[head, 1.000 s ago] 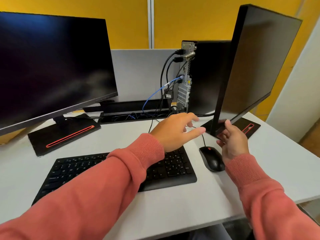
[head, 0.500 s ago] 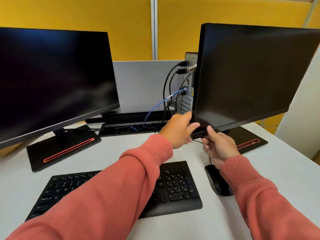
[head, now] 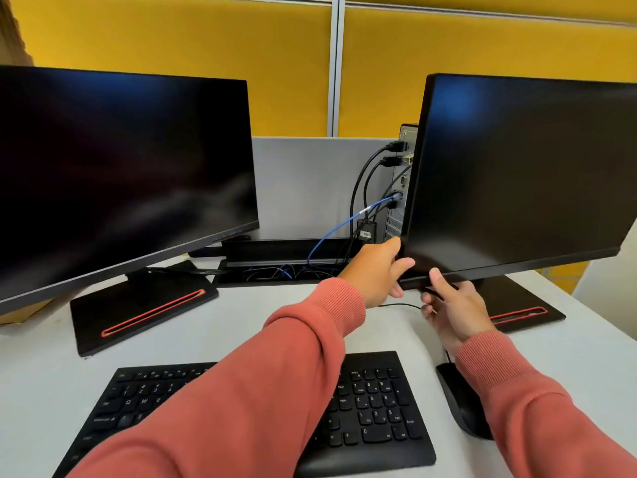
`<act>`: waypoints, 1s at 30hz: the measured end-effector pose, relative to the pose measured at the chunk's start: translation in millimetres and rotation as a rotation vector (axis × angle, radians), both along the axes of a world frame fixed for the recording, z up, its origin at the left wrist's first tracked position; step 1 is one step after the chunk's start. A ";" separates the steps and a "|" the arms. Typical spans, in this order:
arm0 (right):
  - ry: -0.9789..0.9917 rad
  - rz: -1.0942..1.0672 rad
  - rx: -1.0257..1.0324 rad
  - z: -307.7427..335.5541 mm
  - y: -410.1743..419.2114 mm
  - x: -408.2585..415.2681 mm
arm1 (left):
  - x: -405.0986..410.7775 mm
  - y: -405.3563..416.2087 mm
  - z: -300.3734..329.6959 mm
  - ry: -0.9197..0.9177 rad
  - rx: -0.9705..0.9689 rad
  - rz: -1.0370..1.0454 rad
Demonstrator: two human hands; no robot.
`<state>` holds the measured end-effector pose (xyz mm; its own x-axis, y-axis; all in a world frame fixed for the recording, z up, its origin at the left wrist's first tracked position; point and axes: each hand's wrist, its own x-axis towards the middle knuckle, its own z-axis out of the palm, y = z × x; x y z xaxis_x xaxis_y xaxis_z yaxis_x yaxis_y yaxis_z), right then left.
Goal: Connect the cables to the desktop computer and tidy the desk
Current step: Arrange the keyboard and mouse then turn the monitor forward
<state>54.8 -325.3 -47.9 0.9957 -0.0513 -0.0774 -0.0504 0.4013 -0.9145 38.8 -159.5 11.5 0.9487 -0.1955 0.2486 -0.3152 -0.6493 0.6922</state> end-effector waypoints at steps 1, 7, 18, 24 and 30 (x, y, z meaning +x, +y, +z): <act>-0.003 0.002 -0.003 -1.3 0.4 -0.1 | -1.2 1.1 -0.6 0.000 -0.001 -0.002; -0.006 -0.008 0.004 -2.7 -2.2 -5.5 | -6.9 0.8 -0.5 -0.007 -0.003 -0.013; -0.183 -0.038 -0.955 -20.3 -13.0 -41.4 | -75.1 74.6 -33.8 0.084 0.233 0.026; -0.227 -0.059 -1.712 -40.2 -20.1 -81.9 | -149.4 138.0 -66.4 0.160 0.502 0.143; -0.317 -0.048 -1.667 -66.3 -39.9 -108.8 | -246.3 190.2 -90.6 0.356 0.808 0.251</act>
